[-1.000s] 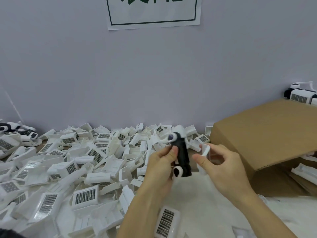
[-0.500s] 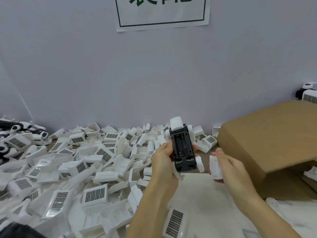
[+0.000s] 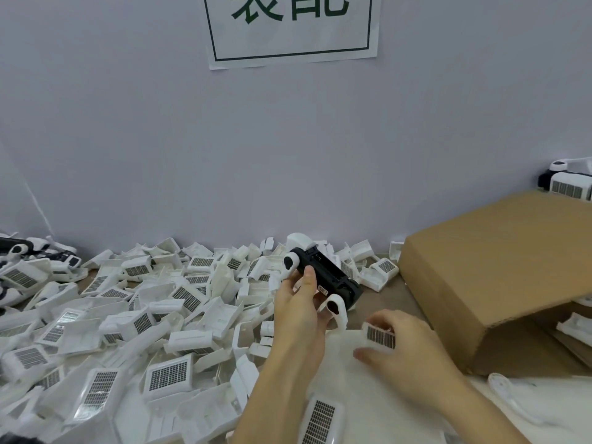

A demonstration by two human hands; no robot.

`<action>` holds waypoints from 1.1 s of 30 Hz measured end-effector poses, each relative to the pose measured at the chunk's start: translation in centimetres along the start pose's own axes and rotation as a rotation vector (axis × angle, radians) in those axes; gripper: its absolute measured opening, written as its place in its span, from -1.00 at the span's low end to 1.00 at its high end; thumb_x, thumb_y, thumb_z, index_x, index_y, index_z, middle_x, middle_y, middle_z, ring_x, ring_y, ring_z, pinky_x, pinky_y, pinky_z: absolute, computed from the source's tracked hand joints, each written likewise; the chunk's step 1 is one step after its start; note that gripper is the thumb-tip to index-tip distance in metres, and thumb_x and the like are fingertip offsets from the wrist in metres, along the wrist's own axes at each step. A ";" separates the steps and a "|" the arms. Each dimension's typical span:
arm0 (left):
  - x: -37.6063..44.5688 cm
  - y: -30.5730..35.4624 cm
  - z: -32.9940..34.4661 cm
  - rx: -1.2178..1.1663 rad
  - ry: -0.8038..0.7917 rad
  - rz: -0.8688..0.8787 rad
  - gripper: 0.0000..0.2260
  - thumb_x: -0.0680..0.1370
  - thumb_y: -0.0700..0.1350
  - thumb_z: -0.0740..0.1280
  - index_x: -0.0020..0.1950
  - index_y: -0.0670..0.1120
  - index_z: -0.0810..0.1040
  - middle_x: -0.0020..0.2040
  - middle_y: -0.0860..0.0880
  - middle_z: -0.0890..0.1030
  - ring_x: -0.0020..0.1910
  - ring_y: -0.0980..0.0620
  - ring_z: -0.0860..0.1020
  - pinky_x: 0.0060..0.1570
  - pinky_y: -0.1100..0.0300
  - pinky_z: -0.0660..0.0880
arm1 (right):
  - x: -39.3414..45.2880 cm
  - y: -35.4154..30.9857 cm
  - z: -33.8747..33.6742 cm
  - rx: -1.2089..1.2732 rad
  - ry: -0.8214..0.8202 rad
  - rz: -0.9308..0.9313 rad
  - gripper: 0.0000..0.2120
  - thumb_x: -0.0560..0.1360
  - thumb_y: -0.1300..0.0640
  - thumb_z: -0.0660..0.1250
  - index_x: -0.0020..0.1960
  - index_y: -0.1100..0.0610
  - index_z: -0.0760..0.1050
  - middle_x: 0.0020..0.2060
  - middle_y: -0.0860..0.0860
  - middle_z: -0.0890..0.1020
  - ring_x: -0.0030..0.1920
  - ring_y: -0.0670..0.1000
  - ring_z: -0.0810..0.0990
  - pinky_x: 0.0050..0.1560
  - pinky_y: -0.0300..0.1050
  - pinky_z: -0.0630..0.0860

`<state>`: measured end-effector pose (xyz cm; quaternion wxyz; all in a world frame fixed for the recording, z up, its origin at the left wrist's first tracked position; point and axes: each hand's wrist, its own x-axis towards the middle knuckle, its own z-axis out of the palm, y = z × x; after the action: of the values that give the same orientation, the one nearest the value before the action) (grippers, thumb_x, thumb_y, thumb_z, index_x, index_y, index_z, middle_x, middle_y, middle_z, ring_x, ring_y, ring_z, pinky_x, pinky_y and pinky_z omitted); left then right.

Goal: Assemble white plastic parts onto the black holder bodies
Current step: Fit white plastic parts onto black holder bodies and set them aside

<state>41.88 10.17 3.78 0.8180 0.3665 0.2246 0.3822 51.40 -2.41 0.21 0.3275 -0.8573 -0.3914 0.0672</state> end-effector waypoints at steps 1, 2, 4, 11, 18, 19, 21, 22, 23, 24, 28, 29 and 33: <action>0.0 0.0 0.0 -0.010 0.015 0.004 -0.77 0.66 -0.13 0.29 0.29 -0.17 0.52 -0.18 -0.05 0.72 -0.26 0.00 0.70 -0.33 0.08 0.62 | -0.1 -0.1 0.1 -0.072 -0.042 -0.015 -0.65 0.39 -0.19 0.50 0.09 -0.17 0.48 0.00 -0.21 0.52 0.10 -0.15 0.47 0.12 -0.18 0.43; 0.1 0.0 0.0 -0.017 0.026 0.006 -0.76 0.66 -0.14 0.30 0.30 -0.18 0.52 -0.13 -0.07 0.71 -0.22 -0.03 0.69 -0.30 0.07 0.63 | -0.2 -0.1 0.3 -0.107 -0.063 -0.024 -0.64 0.40 -0.21 0.48 0.13 -0.19 0.47 0.02 -0.21 0.49 0.15 -0.13 0.44 0.22 -0.12 0.41; 0.2 -0.1 0.0 -0.016 0.030 0.005 -0.75 0.65 -0.15 0.30 0.31 -0.19 0.52 -0.06 -0.11 0.70 -0.12 -0.08 0.68 -0.22 0.01 0.66 | -0.3 -0.1 0.3 -0.100 -0.074 -0.024 -0.61 0.42 -0.23 0.46 0.19 -0.19 0.48 0.04 -0.22 0.46 0.19 -0.12 0.40 0.31 -0.07 0.36; 0.3 -0.5 -0.3 0.005 0.022 0.013 -0.77 0.64 -0.13 0.32 0.28 -0.13 0.54 0.08 -0.17 0.71 0.08 -0.19 0.69 0.02 -0.15 0.66 | -0.2 -0.1 0.2 -0.071 -0.064 -0.074 -0.52 0.42 -0.17 0.49 0.27 -0.22 0.40 0.11 -0.25 0.43 0.28 -0.12 0.36 0.35 -0.10 0.31; -0.6 -1.8 -0.1 0.365 -0.183 0.119 -0.88 0.65 -0.14 0.32 0.14 0.01 0.60 0.03 -0.03 0.73 0.05 -0.07 0.70 0.07 -0.11 0.62 | -0.2 -1.3 -0.1 0.628 0.004 -0.190 -0.44 0.42 -0.06 0.53 0.37 -0.13 0.45 0.17 -0.20 0.65 0.19 -0.16 0.61 0.16 -0.15 0.53; -0.9 -1.9 0.1 0.413 -0.224 0.108 -0.87 0.66 -0.13 0.31 0.12 0.05 0.62 0.04 -0.01 0.73 0.06 -0.04 0.70 0.05 -0.04 0.62 | -0.3 -1.5 -0.1 0.590 0.021 -0.200 -0.61 0.44 -0.03 0.53 0.24 -0.14 0.54 0.04 -0.17 0.70 0.07 -0.16 0.67 0.03 -0.21 0.55; -1.2 -2.0 0.3 0.481 -0.279 0.102 -0.85 0.66 -0.12 0.30 0.08 0.11 0.63 0.02 0.04 0.72 0.05 0.04 0.69 -0.08 0.15 0.56 | -0.5 -1.6 -0.1 0.547 0.064 -0.202 -0.78 0.42 -0.02 0.53 0.04 -0.15 0.61 -0.16 -0.16 0.73 -0.15 -0.17 0.69 -0.19 -0.33 0.53; -1.3 -2.0 0.4 0.474 -0.296 0.101 -0.85 0.65 -0.12 0.31 0.09 0.11 0.63 0.02 0.04 0.72 0.05 0.05 0.69 -0.14 0.21 0.53 | -0.5 -1.5 -0.2 0.533 0.083 -0.198 -0.81 0.41 -0.03 0.53 -0.01 -0.13 0.62 -0.22 -0.15 0.72 -0.22 -0.18 0.67 -0.27 -0.37 0.50; -1.4 -1.9 0.4 0.464 -0.311 0.104 -0.85 0.64 -0.13 0.33 0.11 0.11 0.62 0.02 0.04 0.72 0.05 0.06 0.68 -0.18 0.24 0.52 | -0.5 -1.5 -0.2 0.523 0.093 -0.196 -0.83 0.40 -0.04 0.53 -0.03 -0.12 0.62 -0.25 -0.14 0.72 -0.27 -0.18 0.66 -0.31 -0.38 0.48; -1.5 -1.9 0.4 0.457 -0.313 0.117 -0.84 0.63 -0.14 0.35 0.11 0.11 0.62 0.03 0.04 0.71 0.04 0.06 0.68 -0.23 0.26 0.53 | -0.5 -1.5 -0.3 0.519 0.093 -0.197 -0.84 0.41 -0.03 0.52 -0.03 -0.11 0.61 -0.25 -0.15 0.72 -0.26 -0.18 0.66 -0.30 -0.38 0.49; -1.3 -2.1 0.4 0.485 -0.286 0.189 -0.73 0.62 -0.26 0.34 0.16 0.11 0.60 0.03 0.07 0.72 0.02 0.10 0.69 -0.18 0.26 0.60 | -0.2 -1.7 -0.1 0.635 0.002 -0.180 -0.62 0.46 0.08 0.52 0.21 -0.14 0.53 0.04 -0.18 0.71 0.09 -0.16 0.67 0.09 -0.16 0.60; -1.1 -2.2 0.3 0.508 -0.288 0.208 -0.70 0.62 -0.29 0.33 0.16 0.11 0.59 0.02 0.08 0.72 0.04 0.10 0.68 -0.12 0.22 0.61 | -0.2 -1.7 -0.1 0.677 0.014 -0.166 -0.53 0.45 0.12 0.53 0.28 -0.14 0.48 0.11 -0.20 0.68 0.18 -0.17 0.63 0.17 -0.13 0.57; -0.8 -2.3 0.0 0.675 -0.366 0.342 -0.63 0.58 -0.40 0.28 0.13 0.07 0.60 0.03 0.07 0.70 0.03 0.14 0.64 -0.15 0.29 0.58 | 0.2 -1.4 -0.6 0.905 0.117 -0.104 -0.31 0.41 0.13 0.54 0.45 -0.08 0.33 0.25 -0.20 0.58 0.30 -0.18 0.53 0.28 -0.06 0.53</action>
<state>42.42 8.57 2.08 0.6032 0.7079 0.1240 0.3459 50.88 -1.93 1.56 0.6935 -0.6095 -0.3462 0.1665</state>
